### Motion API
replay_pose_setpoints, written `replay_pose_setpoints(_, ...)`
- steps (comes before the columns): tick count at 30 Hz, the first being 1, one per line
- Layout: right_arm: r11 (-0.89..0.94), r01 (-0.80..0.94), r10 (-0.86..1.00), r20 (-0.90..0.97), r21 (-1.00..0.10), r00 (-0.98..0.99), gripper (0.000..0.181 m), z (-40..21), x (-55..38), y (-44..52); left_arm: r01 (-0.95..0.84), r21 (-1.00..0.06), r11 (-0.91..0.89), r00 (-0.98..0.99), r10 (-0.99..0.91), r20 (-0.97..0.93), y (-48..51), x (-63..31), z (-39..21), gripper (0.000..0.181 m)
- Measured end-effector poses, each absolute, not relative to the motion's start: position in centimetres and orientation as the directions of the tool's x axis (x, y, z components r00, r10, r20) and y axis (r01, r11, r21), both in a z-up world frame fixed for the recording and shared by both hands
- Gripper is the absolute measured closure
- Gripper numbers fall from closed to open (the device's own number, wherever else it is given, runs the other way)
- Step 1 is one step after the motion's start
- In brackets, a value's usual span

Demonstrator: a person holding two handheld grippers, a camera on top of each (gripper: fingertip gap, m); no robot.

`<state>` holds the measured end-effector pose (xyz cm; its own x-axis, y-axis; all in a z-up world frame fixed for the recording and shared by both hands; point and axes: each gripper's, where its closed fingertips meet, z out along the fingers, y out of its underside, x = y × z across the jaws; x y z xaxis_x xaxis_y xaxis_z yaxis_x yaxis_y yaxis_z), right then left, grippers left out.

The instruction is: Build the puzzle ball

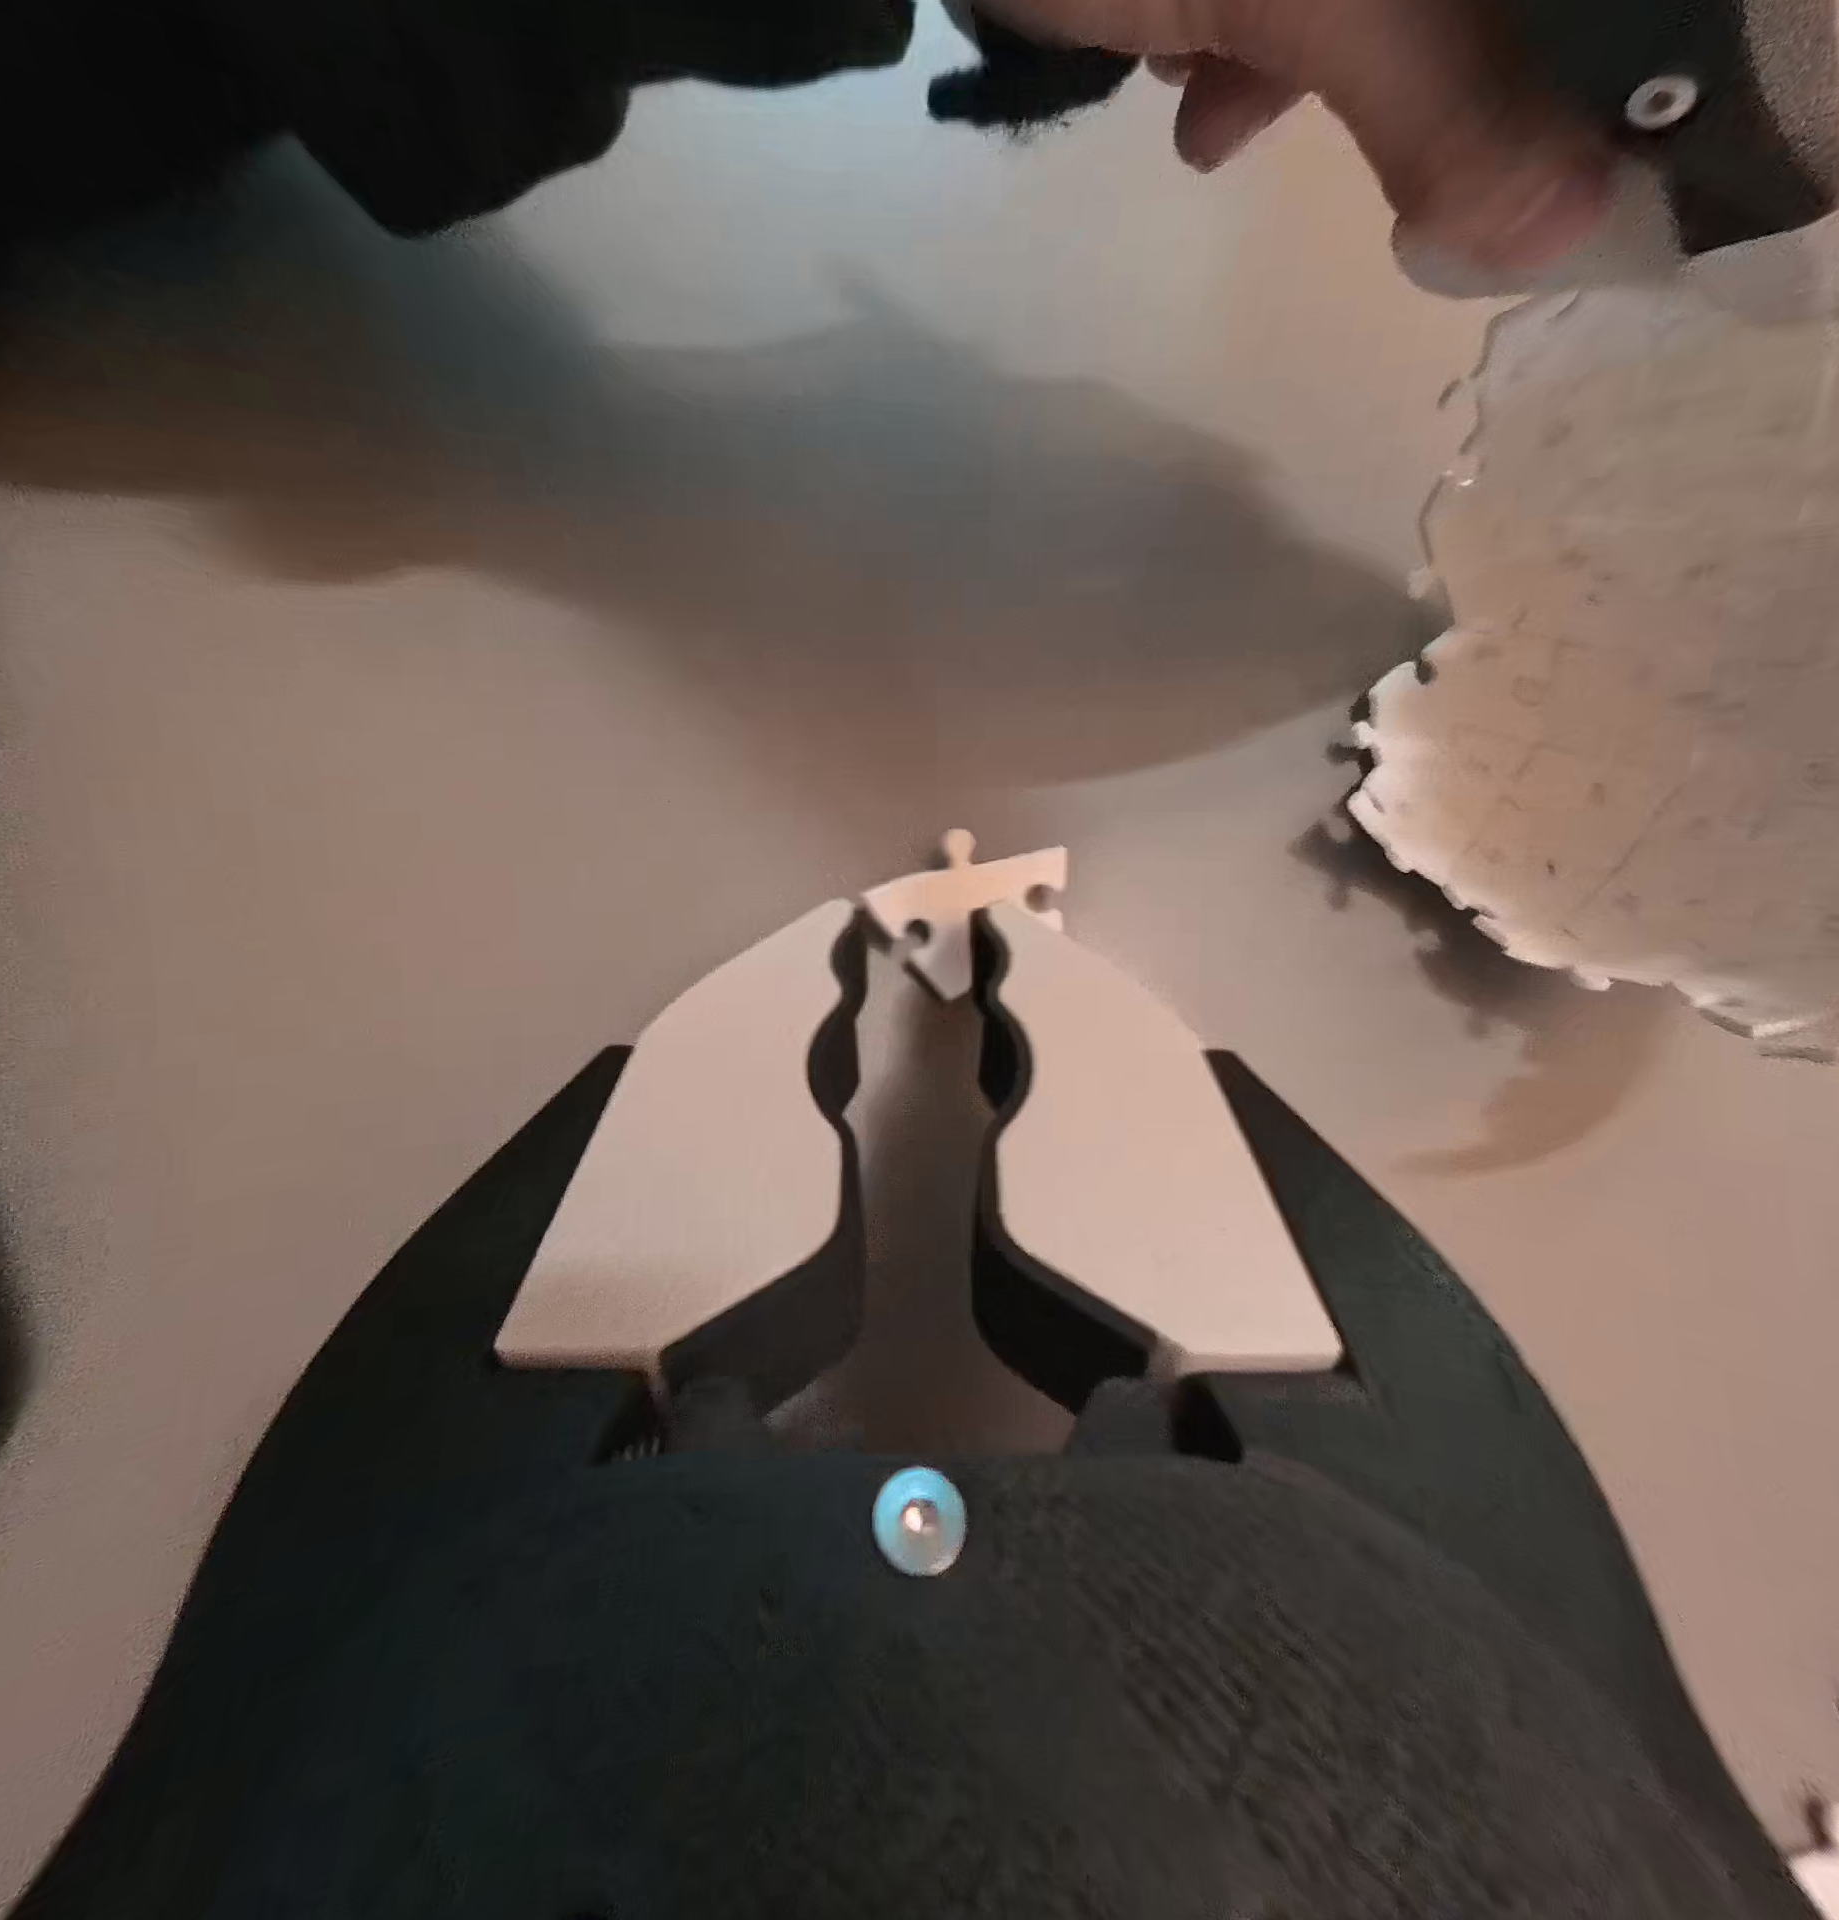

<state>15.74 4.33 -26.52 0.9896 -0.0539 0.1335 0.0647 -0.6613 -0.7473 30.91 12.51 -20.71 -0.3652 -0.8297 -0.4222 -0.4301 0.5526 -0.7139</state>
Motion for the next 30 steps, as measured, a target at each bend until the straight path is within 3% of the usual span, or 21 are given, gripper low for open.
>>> replay_pose_setpoints(6,-0.692,0.052,-0.017,0.088,-0.72,0.996,0.173,-27.0,16.3,4.1,-0.432,-0.715,0.55,-0.366,-0.831,-0.419,12.5,30.8,-20.7,0.178)
replay_pose_setpoints(9,-0.737,0.013,-0.084,0.111,-0.676,0.99,0.156,-27.1,17.4,2.8,-0.442,-0.716,0.541,-0.361,-0.838,-0.41,12.6,30.8,-20.8,0.178)
replay_pose_setpoints(11,-0.756,-0.077,-0.144,0.051,-0.65,0.988,0.153,-27.1,17.2,1.9,-0.449,-0.714,0.537,-0.356,-0.84,-0.408,12.7,30.7,-20.8,0.178)
replay_pose_setpoints(17,-0.611,-0.278,-0.337,-0.074,-0.741,0.938,0.149,-25.6,17.0,3.5,-0.458,-0.711,0.533,-0.349,-0.844,-0.408,12.6,30.4,-20.8,0.178)
replay_pose_setpoints(24,-0.675,-0.269,-0.374,0.005,-0.687,0.927,0.157,-27.3,17.6,3.7,-0.459,-0.72,0.521,-0.333,-0.852,-0.404,12.4,29.9,-20.5,0.178)
replay_pose_setpoints(30,-0.686,-0.3,-0.401,0.0,-0.663,0.916,0.151,-27.3,18.2,2.2,-0.462,-0.718,0.52,-0.327,-0.853,-0.407,12.3,29.6,-20.5,0.179)
